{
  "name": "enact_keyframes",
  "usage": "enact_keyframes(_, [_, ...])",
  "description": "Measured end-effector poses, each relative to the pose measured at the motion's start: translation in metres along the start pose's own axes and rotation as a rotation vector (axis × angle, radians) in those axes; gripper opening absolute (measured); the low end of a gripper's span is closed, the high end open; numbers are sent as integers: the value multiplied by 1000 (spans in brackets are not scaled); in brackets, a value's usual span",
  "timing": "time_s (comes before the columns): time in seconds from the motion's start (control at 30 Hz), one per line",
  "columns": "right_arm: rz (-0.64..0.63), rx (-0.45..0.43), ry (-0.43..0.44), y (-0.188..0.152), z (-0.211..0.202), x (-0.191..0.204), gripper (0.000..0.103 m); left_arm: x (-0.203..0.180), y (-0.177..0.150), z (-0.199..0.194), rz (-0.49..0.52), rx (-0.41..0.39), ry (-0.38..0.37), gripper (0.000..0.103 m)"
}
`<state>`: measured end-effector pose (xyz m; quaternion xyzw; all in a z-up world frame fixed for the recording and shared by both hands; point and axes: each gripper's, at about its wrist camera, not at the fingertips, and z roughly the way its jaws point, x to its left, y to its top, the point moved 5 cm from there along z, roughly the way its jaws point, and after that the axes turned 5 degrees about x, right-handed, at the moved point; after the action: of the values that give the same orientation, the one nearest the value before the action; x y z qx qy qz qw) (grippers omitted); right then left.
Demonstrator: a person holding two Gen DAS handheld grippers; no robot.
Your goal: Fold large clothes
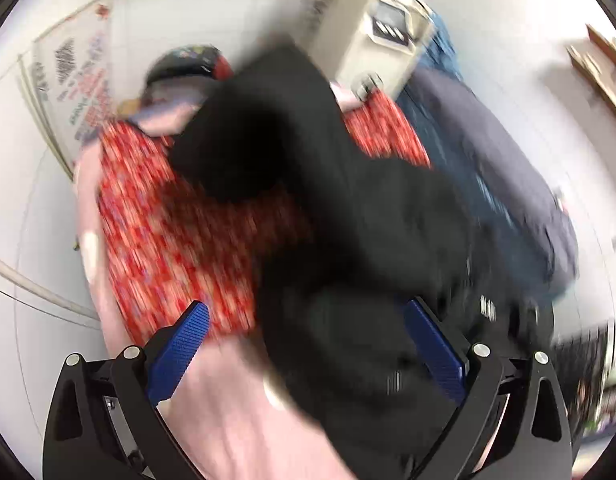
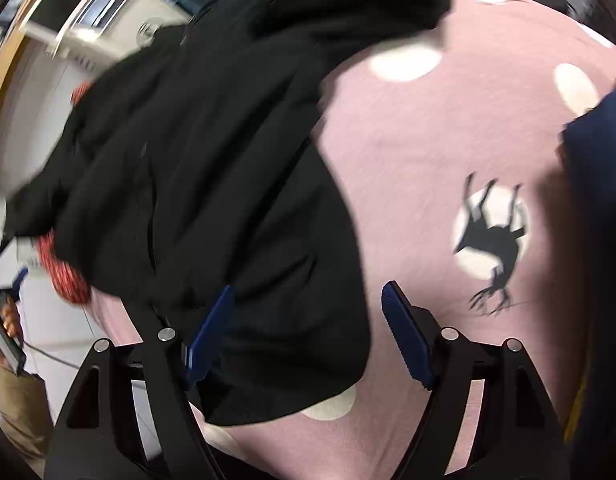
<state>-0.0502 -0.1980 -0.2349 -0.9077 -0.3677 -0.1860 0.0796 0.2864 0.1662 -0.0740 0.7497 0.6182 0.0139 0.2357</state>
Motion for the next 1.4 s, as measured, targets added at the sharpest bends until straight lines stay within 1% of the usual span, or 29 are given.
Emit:
enact_keyframes(0.1, [-70, 48, -15, -16, 27, 15, 76, -9, -46, 21, 48, 91, -11, 96])
enact_keyframes(0.17, [-94, 79, -26, -23, 45, 20, 76, -16, -77, 37, 62, 160, -19, 96])
enact_keyframes(0.27, [-113, 128, -43, -31, 73, 26, 76, -23, -112, 54, 67, 253, -32, 96])
enact_keyframes(0.3, [-123, 113, -65, -32, 77, 28, 77, -26, -119, 56, 68, 266, -38, 96])
enact_keyframes(0.37, [-152, 93, -90, -37, 79, 35, 76, -29, -129, 58, 79, 279, -42, 96])
enact_keyframes(0.4, [-165, 94, -86, -38, 79, 39, 64, -32, -133, 57, 97, 280, -34, 96])
enact_keyframes(0.43, [-180, 97, -79, -40, 77, 45, 39, -33, -134, 57, 110, 280, -34, 96])
enact_keyframes(0.47, [-182, 104, -68, -41, 77, 48, 28, -34, -135, 57, 117, 280, -34, 96])
enact_keyframes(0.5, [-183, 109, -26, -43, 73, 53, 15, -35, -136, 56, 126, 278, -29, 96])
enact_keyframes(0.53, [-187, 100, -6, -45, 68, 56, 10, -38, -133, 56, 127, 277, -26, 96])
enact_keyframes(0.6, [-185, 62, 44, -50, 50, 61, 6, -36, -133, 55, 118, 274, -21, 96])
enact_keyframes(0.7, [-154, 7, 115, -61, 14, 58, 4, -34, -130, 50, 94, 270, -25, 96])
enact_keyframes(0.77, [-142, -26, 136, -69, -11, 50, 4, -33, -130, 48, 85, 271, -25, 96])
enact_keyframes(0.8, [-128, -55, 138, -75, -30, 39, 3, -31, -131, 46, 85, 271, -25, 96])
enact_keyframes(0.83, [-115, -73, 135, -77, -42, 31, 3, -29, -131, 44, 85, 270, -23, 96])
enact_keyframes(0.93, [-43, -130, 107, -88, -81, -13, 3, -23, -130, 35, 97, 264, -17, 96])
enact_keyframes(0.97, [-21, -137, 90, -91, -88, -26, 3, -23, -130, 34, 103, 260, -16, 96])
enact_keyframes(1.0, [7, -141, 43, -96, -94, -45, 3, -20, -130, 32, 110, 254, -13, 96])
enact_keyframes(1.07, [33, -119, -11, -97, -93, -59, 3, -12, -130, 31, 116, 248, 1, 96])
enact_keyframes(1.13, [65, -106, -39, -98, -88, -66, 3, 0, -130, 33, 108, 255, 25, 96])
enact_keyframes(1.2, [75, -85, -36, -99, -81, -66, 3, 13, -128, 35, 92, 251, 43, 96])
enact_keyframes(1.27, [69, -73, -38, -98, -74, -57, 3, 27, -123, 36, 66, 242, 59, 96])
enact_keyframes(1.33, [78, -71, -36, -93, -69, -47, 3, 38, -118, 37, 40, 231, 50, 96])
enact_keyframes(1.4, [99, -60, -47, -91, -67, -43, 3, 43, -114, 43, 52, 235, 57, 96])
